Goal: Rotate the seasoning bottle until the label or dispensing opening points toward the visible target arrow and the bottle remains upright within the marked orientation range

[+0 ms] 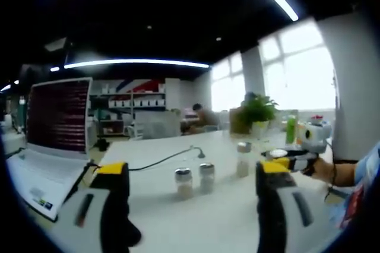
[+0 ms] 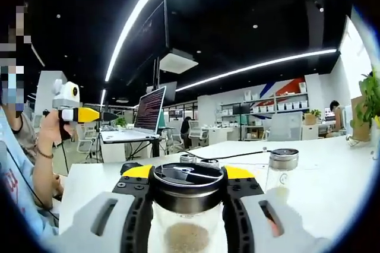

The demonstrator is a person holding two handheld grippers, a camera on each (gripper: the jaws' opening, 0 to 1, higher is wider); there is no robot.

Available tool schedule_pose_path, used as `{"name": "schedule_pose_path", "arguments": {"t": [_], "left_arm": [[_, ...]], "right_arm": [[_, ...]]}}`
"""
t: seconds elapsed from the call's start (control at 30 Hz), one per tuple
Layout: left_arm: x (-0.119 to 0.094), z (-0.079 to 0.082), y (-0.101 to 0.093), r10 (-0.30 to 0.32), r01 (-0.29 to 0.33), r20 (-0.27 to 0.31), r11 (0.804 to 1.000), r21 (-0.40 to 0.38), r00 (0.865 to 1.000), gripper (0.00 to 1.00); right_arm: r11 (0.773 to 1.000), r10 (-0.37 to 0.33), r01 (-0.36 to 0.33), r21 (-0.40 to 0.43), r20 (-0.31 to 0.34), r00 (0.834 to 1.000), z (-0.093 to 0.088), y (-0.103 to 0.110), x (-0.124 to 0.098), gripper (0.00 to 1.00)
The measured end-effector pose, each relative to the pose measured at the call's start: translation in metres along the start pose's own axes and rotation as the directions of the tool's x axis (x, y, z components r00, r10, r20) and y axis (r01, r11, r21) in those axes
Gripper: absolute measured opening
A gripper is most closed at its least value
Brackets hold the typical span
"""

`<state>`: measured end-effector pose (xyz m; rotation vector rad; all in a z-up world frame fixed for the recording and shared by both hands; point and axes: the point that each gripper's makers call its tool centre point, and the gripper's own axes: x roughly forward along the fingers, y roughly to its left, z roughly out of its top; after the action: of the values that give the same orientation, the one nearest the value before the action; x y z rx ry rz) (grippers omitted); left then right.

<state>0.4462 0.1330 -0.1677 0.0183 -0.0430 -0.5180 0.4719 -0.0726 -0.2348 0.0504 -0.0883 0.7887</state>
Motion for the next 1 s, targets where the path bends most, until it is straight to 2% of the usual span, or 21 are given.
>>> {"name": "schedule_pose_path", "arguments": {"t": [0.43,0.57,0.6,0.63,1.0], "left_arm": [[0.001,-0.001,-0.001,-0.003,0.003,-0.004,1.0,0.001,1.0,0.93],[0.002,-0.001,-0.001,-0.002,0.002,-0.005,1.0,0.001,1.0,0.93],[0.002,-0.001,-0.001,-0.002,0.002,-0.004,1.0,0.001,1.0,0.92],[0.002,-0.001,-0.001,-0.004,0.004,-0.005,1.0,0.001,1.0,0.92],[0.0,-0.001,0.0,0.001,-0.001,-0.002,1.0,0.001,1.0,0.92]], "right_arm": [[1.0,0.022,-0.022,0.004,-0.003,1.0,-0.007,0.005,-0.009,0.44],[0.999,0.033,-0.034,-0.024,-0.022,0.999,-0.016,0.01,-0.01,0.44],[0.998,0.052,-0.051,-0.047,0.02,0.998,-0.01,0.014,-0.009,0.44],[0.998,0.038,-0.038,-0.04,-0.013,0.999,-0.017,0.013,-0.013,0.44],[0.998,0.045,-0.044,-0.054,0.002,0.999,-0.014,0.014,-0.014,0.44]]}}
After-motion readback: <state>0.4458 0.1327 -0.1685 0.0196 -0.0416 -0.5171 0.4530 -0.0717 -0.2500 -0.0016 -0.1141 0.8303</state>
